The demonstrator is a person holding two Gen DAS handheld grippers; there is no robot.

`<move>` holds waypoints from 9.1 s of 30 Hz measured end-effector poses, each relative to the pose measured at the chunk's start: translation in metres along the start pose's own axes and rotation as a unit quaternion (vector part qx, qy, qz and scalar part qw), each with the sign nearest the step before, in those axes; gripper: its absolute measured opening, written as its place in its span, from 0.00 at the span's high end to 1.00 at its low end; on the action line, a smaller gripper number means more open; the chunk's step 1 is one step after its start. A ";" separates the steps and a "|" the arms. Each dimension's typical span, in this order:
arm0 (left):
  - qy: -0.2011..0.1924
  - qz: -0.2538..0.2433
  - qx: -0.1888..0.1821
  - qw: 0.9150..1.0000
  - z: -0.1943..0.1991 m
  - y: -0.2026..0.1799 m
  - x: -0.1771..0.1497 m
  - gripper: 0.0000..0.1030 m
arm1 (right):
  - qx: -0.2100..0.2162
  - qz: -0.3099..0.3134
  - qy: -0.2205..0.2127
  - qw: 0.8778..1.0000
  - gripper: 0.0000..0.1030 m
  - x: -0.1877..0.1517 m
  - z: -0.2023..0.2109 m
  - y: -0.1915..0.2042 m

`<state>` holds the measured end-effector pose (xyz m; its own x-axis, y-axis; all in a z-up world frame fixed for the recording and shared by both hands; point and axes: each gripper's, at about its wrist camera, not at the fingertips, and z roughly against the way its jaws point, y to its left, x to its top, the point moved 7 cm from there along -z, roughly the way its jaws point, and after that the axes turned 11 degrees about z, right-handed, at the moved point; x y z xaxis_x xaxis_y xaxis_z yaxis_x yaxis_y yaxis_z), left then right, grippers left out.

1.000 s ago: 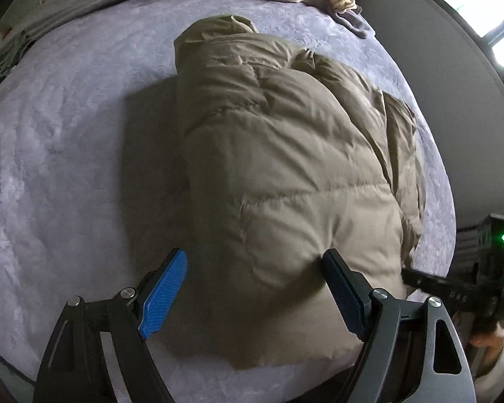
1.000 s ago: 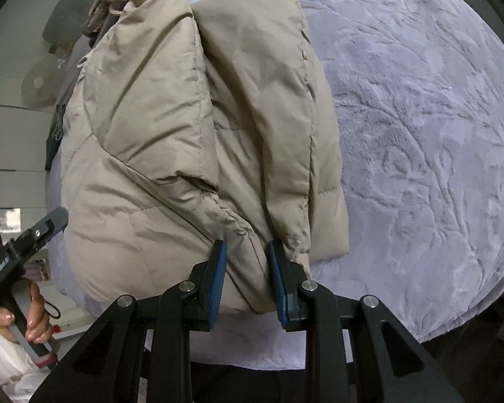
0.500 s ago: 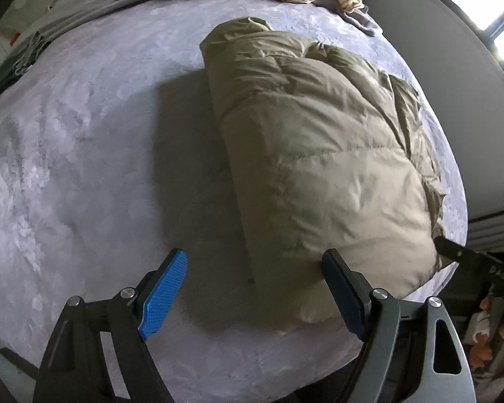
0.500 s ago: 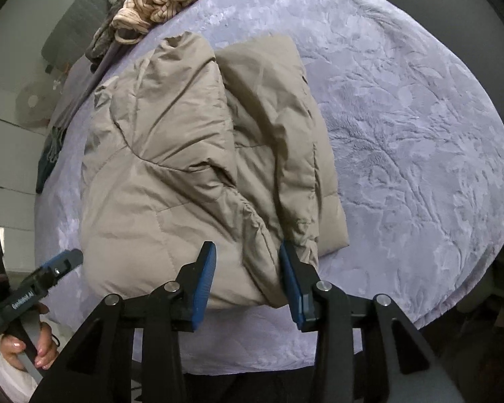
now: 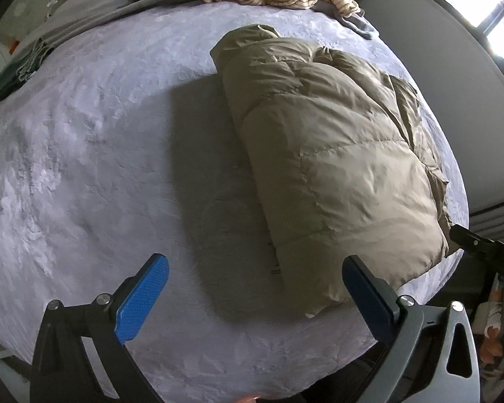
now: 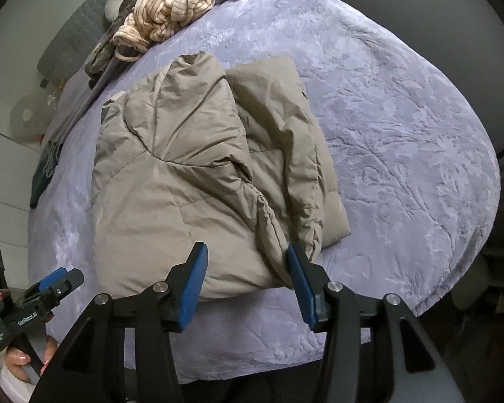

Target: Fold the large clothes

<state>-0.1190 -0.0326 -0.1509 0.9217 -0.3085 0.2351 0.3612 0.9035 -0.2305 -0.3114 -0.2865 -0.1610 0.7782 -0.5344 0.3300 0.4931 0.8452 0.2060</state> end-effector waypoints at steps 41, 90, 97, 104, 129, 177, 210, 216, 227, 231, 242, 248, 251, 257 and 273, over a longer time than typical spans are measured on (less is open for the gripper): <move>0.095 0.157 -0.181 0.966 -0.098 -0.020 0.096 0.00 | 0.236 -0.121 0.062 0.962 0.19 0.124 -0.103 -0.089; 0.108 0.087 -0.217 0.966 -0.133 -0.074 0.143 0.26 | 0.249 -0.021 0.141 0.958 0.38 0.138 -0.159 -0.008; 0.067 0.076 -0.235 0.967 -0.095 -0.068 0.170 0.30 | 0.261 0.003 0.118 0.958 0.55 0.158 -0.127 0.022; 0.008 0.087 -0.217 0.972 -0.067 -0.028 0.240 0.30 | 0.294 0.026 0.091 0.951 0.56 0.210 -0.130 0.076; -0.048 0.123 -0.089 0.987 -0.161 0.078 0.335 0.10 | 0.255 0.039 0.093 0.962 0.35 0.327 -0.274 0.145; -0.077 0.109 0.074 0.988 -0.077 0.104 0.233 0.00 | 0.048 0.212 0.071 0.973 0.69 0.225 -0.183 0.149; -0.147 0.095 0.103 0.979 0.088 0.061 0.182 0.00 | 0.008 0.212 -0.041 0.976 0.43 0.212 -0.005 0.177; -0.172 0.101 0.117 0.973 0.111 0.064 0.183 0.00 | -0.012 0.229 -0.077 0.970 0.19 0.218 0.014 0.193; -0.188 0.109 0.124 0.968 0.128 0.065 0.179 0.00 | -0.046 0.227 -0.106 0.967 0.18 0.223 0.031 0.193; -0.188 0.107 0.121 0.969 0.129 0.065 0.180 0.00 | -0.062 0.234 -0.118 0.963 0.17 0.225 0.036 0.195; -0.189 0.108 0.124 0.968 0.131 0.065 0.180 0.00 | -0.063 0.236 -0.122 0.962 0.17 0.226 0.041 0.199; -0.190 0.107 0.126 0.968 0.132 0.065 0.181 0.00 | -0.062 0.233 -0.120 0.963 0.17 0.226 0.043 0.202; -0.190 0.108 0.126 0.968 0.132 0.065 0.180 0.00 | -0.062 0.234 -0.121 0.963 0.17 0.226 0.042 0.203; -0.190 0.108 0.126 0.968 0.133 0.065 0.181 0.00 | -0.062 0.234 -0.121 0.963 0.17 0.226 0.043 0.203; -0.191 0.109 0.126 0.967 0.132 0.064 0.179 0.00 | -0.061 0.235 -0.121 0.963 0.17 0.227 0.043 0.202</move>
<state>0.0502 0.0094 0.0013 0.8356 -0.0134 0.5492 0.0735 0.9934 -0.0876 -0.0519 -0.2366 -0.0047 0.8201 -0.0649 0.5685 0.1625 0.9790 -0.1227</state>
